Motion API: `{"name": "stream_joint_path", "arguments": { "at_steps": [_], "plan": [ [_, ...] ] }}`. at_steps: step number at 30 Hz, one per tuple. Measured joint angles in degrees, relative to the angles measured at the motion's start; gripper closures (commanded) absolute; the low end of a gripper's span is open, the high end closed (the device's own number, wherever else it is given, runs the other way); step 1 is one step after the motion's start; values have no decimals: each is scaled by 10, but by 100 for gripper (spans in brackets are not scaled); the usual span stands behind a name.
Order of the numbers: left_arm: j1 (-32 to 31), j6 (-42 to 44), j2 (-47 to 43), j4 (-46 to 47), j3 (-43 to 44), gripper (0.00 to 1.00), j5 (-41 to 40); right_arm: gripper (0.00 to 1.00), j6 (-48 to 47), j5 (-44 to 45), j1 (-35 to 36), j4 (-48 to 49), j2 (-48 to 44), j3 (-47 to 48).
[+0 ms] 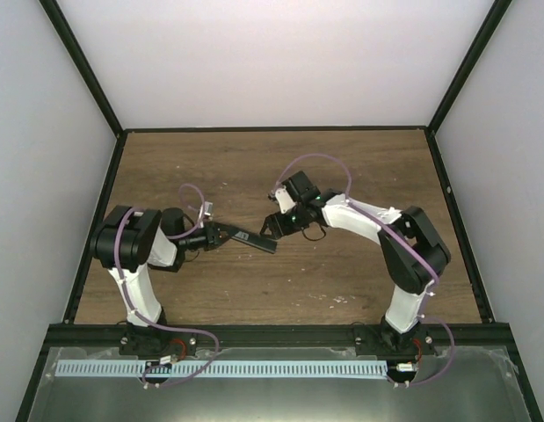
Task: Load the batteries into the remote control
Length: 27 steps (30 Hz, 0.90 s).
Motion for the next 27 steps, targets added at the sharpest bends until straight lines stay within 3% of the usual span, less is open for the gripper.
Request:
{"name": "stream_joint_path", "arguments": {
  "at_steps": [4, 8, 15, 27],
  "plan": [
    [-2, 11, -10, -27, 12, 100, 5, 18, -31, 1, -14, -10, -38, 2],
    [-7, 13, -15, -49, 26, 100, 10, 11, -85, -27, -41, -17, -60, 2],
    [-43, 28, -65, -108, 67, 100, 25, 14, -185, -92, -64, -57, -69, 18],
    [-64, 137, -173, -330, 144, 100, 47, 14, -257, -153, -66, -114, -73, 35]
  ]
}}
